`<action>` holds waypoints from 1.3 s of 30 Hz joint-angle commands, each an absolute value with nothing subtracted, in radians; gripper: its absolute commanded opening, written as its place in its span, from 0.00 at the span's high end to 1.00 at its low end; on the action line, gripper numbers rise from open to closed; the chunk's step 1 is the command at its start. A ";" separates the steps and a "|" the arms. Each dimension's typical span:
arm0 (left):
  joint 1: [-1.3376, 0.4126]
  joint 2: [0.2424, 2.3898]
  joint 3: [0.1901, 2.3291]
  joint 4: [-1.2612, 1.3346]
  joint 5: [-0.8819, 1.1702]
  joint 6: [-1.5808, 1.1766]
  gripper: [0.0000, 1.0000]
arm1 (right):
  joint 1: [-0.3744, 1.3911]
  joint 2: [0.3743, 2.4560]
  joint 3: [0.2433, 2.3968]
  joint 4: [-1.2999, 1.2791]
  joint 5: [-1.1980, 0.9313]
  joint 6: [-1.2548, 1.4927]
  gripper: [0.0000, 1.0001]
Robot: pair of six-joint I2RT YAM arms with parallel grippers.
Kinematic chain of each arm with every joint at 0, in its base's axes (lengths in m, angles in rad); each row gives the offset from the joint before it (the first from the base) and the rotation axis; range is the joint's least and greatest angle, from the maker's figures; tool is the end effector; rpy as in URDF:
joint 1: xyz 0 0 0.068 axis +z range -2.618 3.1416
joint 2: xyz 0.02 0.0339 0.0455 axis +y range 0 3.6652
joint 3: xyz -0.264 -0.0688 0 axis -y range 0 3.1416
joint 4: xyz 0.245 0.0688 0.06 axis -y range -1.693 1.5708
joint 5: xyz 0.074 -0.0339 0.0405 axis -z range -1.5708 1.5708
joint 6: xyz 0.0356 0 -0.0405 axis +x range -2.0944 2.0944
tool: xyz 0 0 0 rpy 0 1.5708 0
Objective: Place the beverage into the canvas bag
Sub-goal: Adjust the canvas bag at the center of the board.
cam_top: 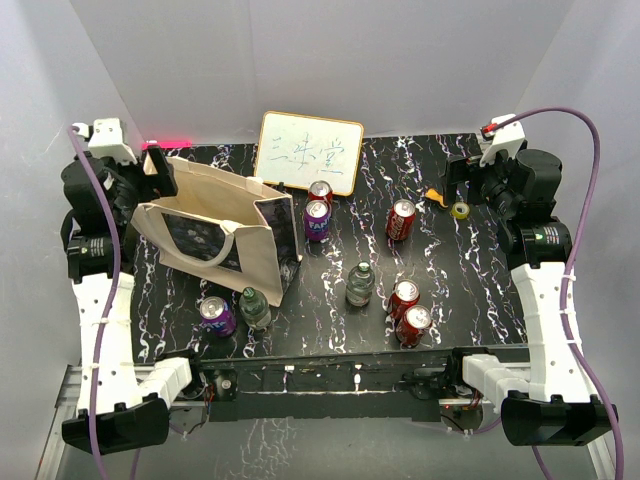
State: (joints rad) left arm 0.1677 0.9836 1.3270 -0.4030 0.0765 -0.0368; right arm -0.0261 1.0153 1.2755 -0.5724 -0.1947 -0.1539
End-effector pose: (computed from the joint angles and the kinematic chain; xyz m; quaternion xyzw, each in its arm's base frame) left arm 0.1913 0.0296 0.4657 -0.0482 0.7262 0.0170 0.6856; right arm 0.2059 0.0015 0.4254 -0.1085 0.7993 0.0256 0.5905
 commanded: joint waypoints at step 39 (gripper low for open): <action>0.232 1.023 1.264 -0.637 0.070 -0.553 0.41 | -0.029 0.927 1.178 -0.485 -0.281 -0.128 0.02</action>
State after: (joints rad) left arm 0.2264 1.0248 1.2903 -0.6525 0.0704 -0.5541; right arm -0.0265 0.9459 1.1790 -0.5480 -0.2596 -0.1448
